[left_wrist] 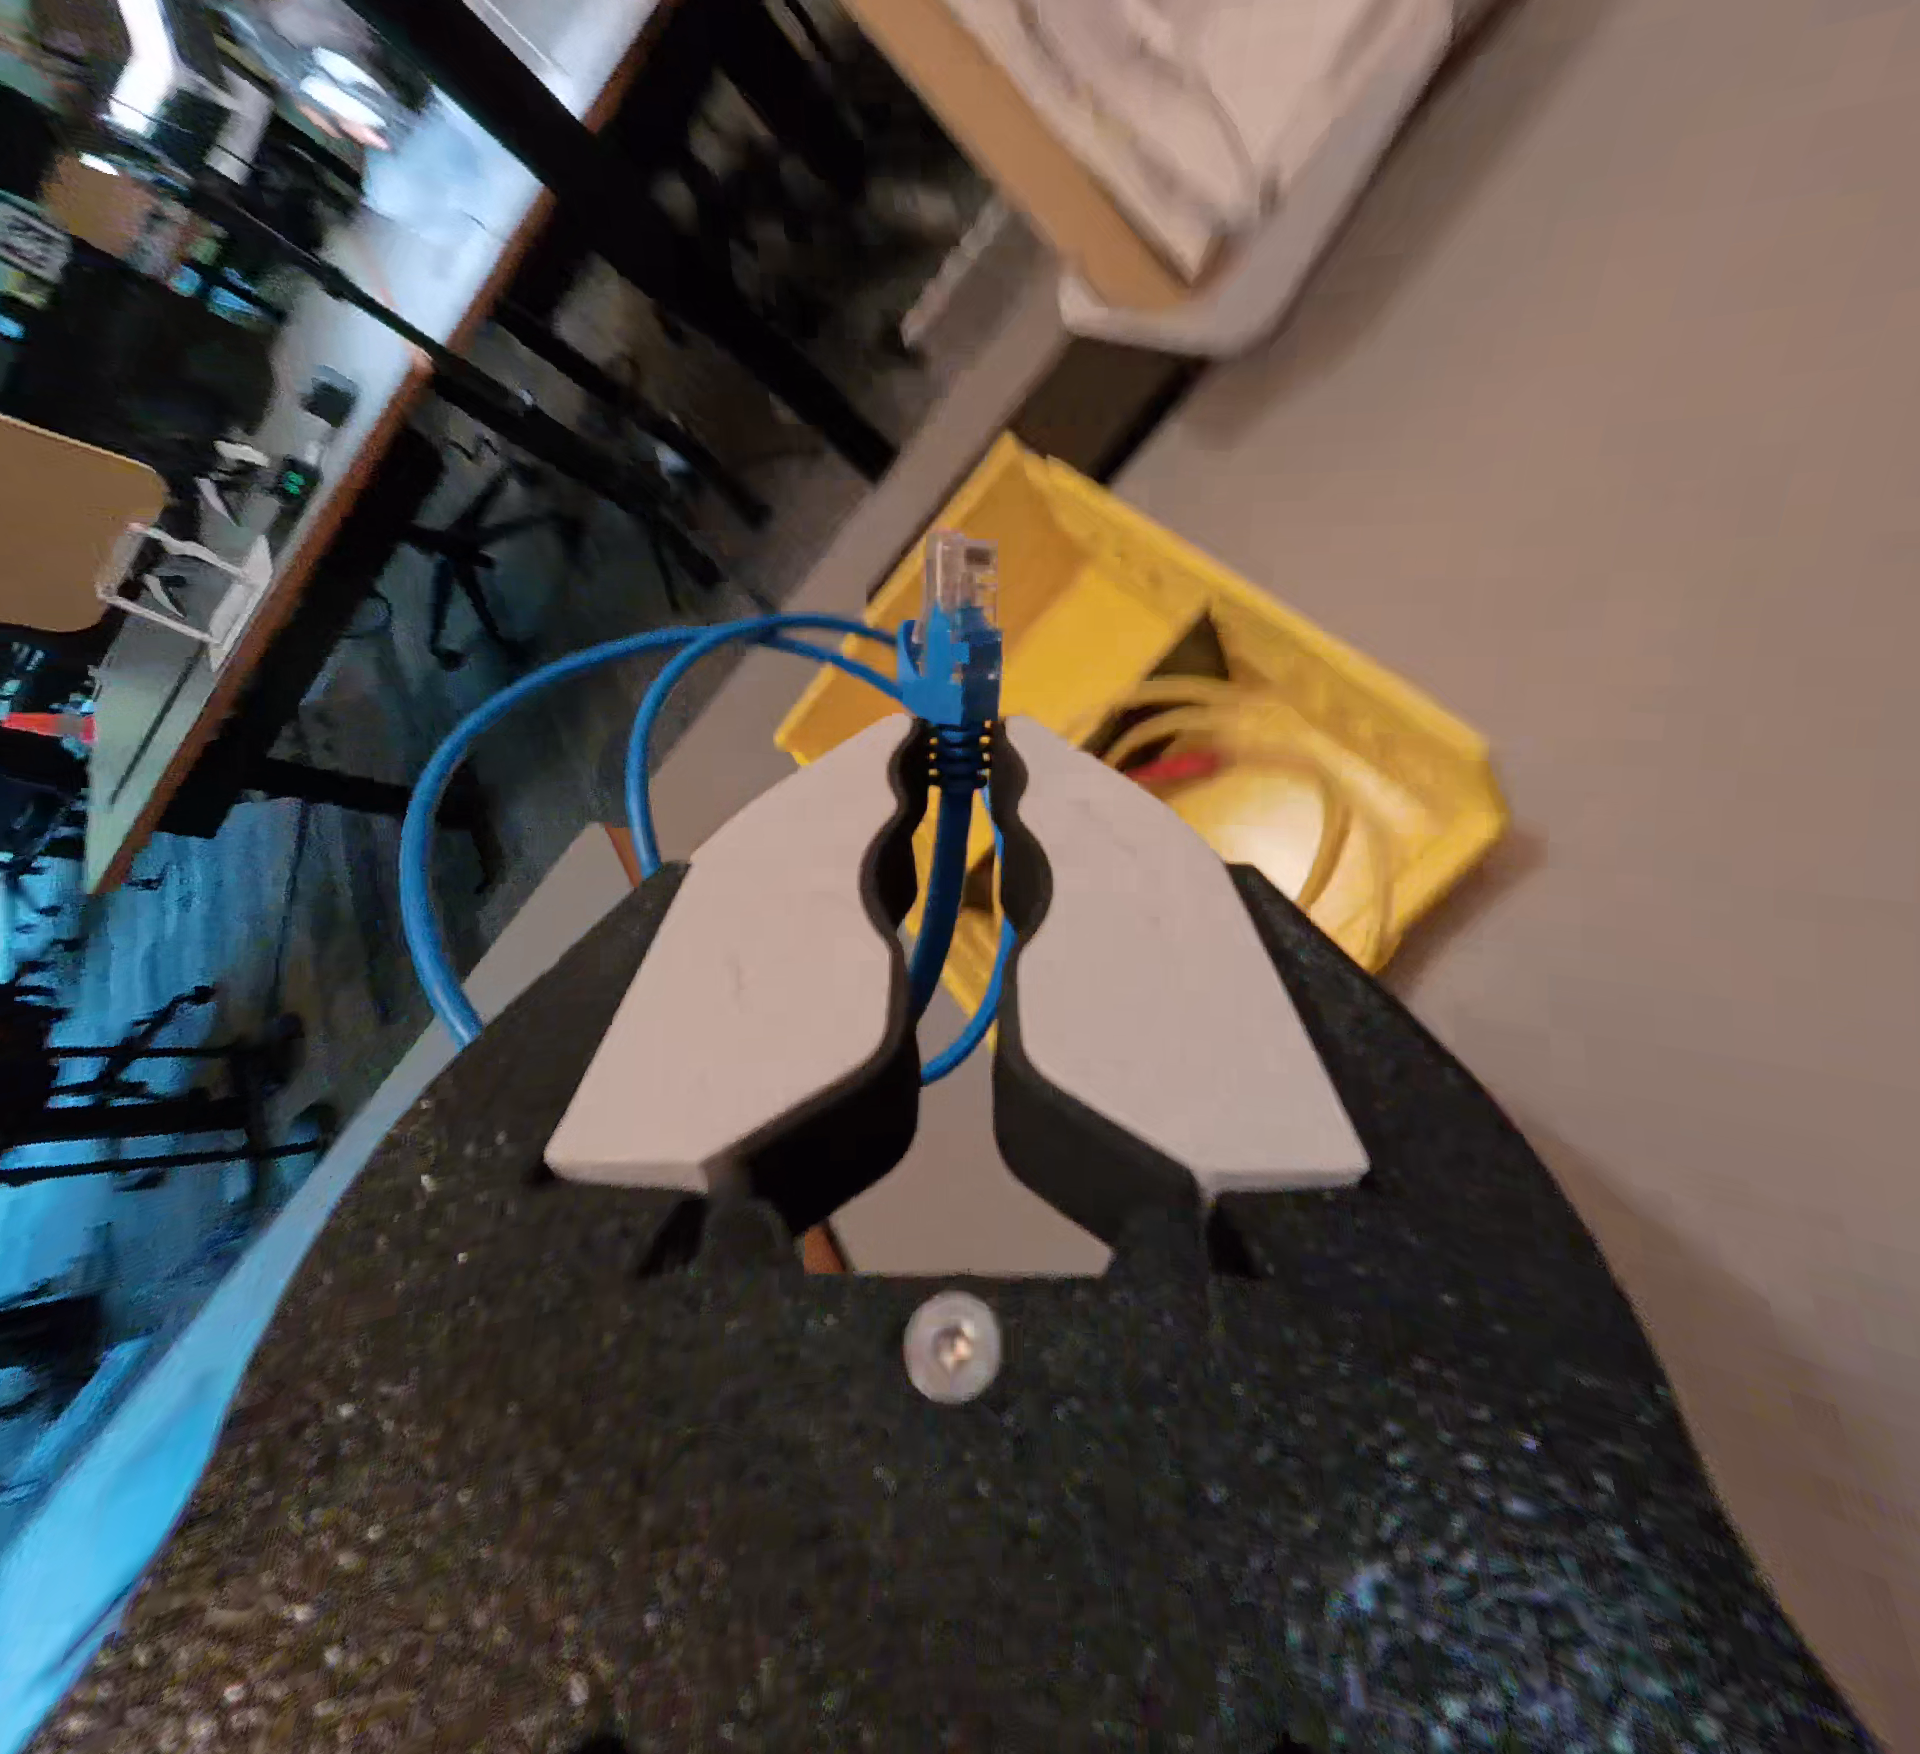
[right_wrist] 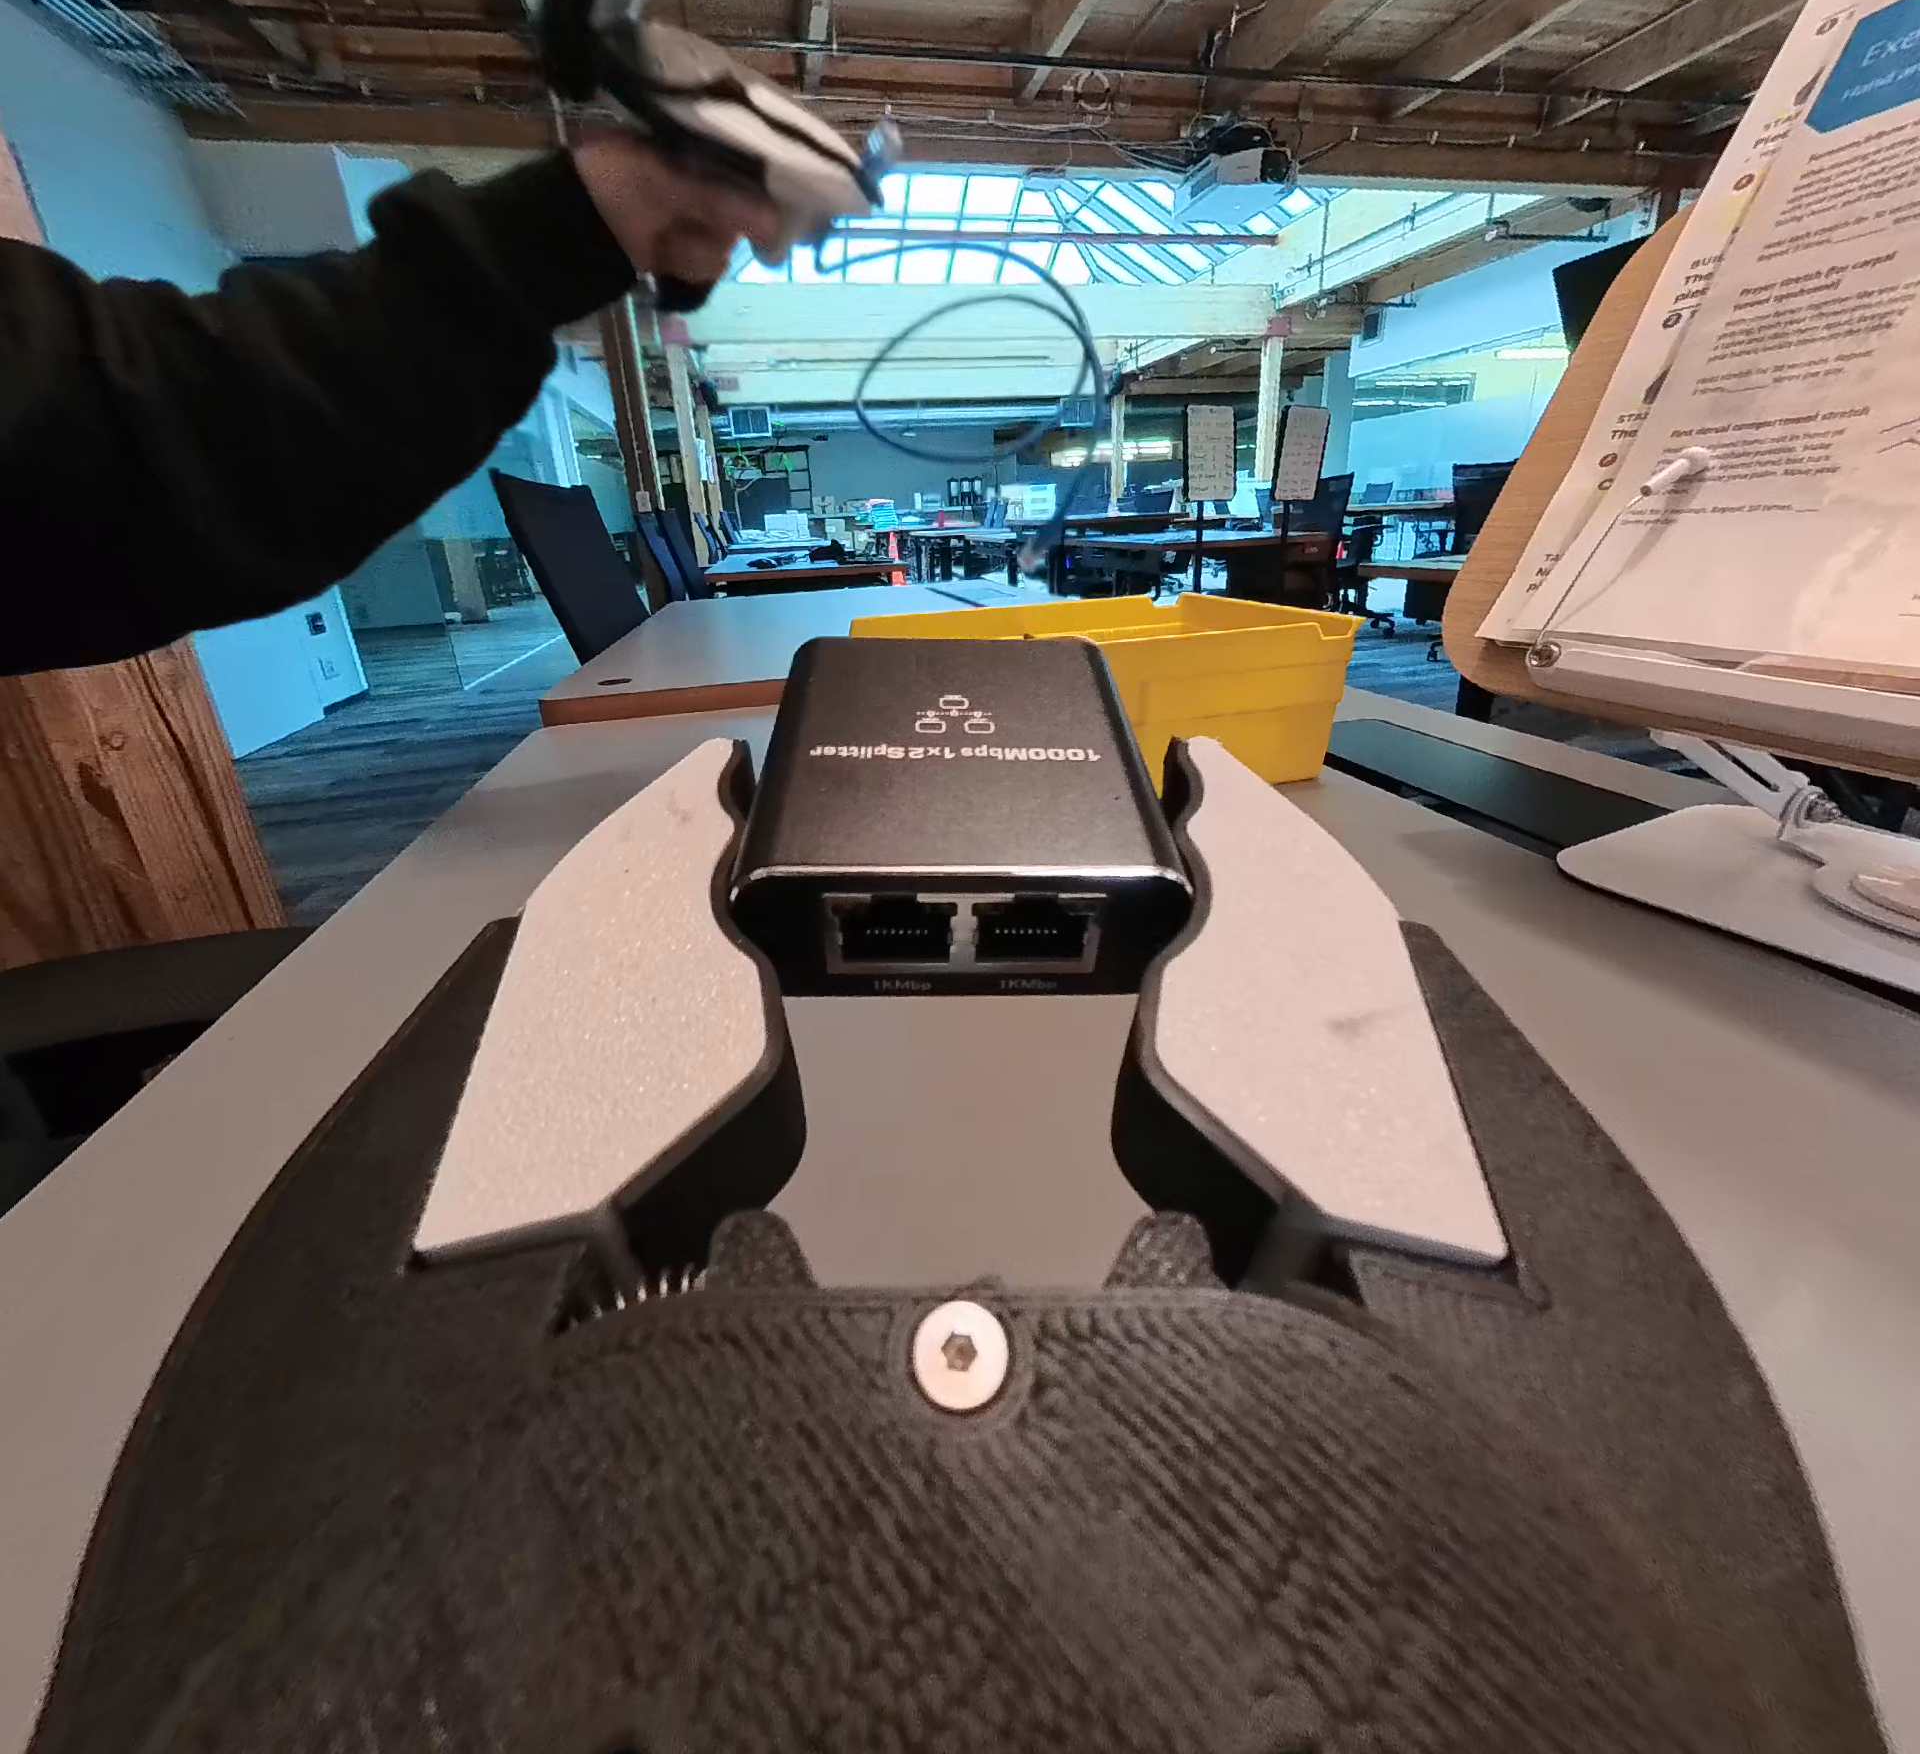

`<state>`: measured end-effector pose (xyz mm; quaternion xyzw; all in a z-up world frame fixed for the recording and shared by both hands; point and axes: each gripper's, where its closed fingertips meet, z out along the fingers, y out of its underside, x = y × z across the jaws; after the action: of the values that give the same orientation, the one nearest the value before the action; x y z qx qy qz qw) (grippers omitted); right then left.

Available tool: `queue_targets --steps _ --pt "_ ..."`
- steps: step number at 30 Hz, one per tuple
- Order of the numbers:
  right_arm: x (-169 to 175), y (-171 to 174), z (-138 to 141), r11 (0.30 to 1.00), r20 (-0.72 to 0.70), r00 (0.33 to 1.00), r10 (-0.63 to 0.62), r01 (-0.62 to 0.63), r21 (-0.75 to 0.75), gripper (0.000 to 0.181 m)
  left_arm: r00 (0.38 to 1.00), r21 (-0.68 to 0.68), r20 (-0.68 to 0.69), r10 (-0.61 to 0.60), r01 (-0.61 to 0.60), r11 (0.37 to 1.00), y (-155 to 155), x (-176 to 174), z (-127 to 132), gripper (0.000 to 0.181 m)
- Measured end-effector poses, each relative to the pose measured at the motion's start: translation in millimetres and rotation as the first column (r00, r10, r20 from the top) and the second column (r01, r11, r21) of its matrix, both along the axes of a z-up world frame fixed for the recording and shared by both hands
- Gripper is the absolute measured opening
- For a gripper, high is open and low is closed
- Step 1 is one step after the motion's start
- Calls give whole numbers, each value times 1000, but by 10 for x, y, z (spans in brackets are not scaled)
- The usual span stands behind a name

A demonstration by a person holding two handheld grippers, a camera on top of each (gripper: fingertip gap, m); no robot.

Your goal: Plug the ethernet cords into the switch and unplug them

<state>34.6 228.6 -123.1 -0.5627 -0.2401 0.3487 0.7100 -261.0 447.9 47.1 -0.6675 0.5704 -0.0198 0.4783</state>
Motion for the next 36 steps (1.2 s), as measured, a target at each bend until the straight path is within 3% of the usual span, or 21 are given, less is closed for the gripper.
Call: queue_targets --steps 1,5,7,9,14,16,19,21,26,31,36 --pt "3 -2 3 1000 -2 1000 0 0 1 74 995 -22 98 2 0 1000 -107 23 218 10" --pt "18 -2 9 1000 -11 1000 -5 5 4 74 914 -182 406 -8 90 979 -618 101 884 10" --pt "19 -6 13 1000 -11 1000 -7 7 7 74 870 -293 493 9 156 943 -895 159 998 10" --pt "11 -11 12 1000 -6 1000 -8 8 11 74 858 -419 514 3 248 873 -1229 274 886 10" --pt "19 -12 17 1000 -12 1000 -7 7 11 74 817 -616 573 -72 487 620 -2177 791 188 10" --pt "25 -16 22 1000 -18 1000 -4 5 14 74 818 -641 566 -103 515 570 -2423 1026 -179 10" --pt "37 -17 29 1000 -24 1000 -10 11 17 74 831 -585 524 -186 509 632 -2485 1395 -811 10" --pt "35 -19 28 1000 -22 1000 -11 12 19 74 874 -593 430 -225 461 660 -2441 1582 -1334 10" --pt "-10 -30 11 1000 7 1000 0 0 23 74 906 -697 330 -264 423 579 -2412 1923 -2221 10" --pt "-59 -147 47 992 -7 994 109 -109 67 74 921 -654 168 -351 370 660 -2353 2076 -2740 11" --pt "-42 -198 80 978 -60 978 200 -196 68 74 906 -567 81 -415 385 728 -2364 2140 -2951 11"
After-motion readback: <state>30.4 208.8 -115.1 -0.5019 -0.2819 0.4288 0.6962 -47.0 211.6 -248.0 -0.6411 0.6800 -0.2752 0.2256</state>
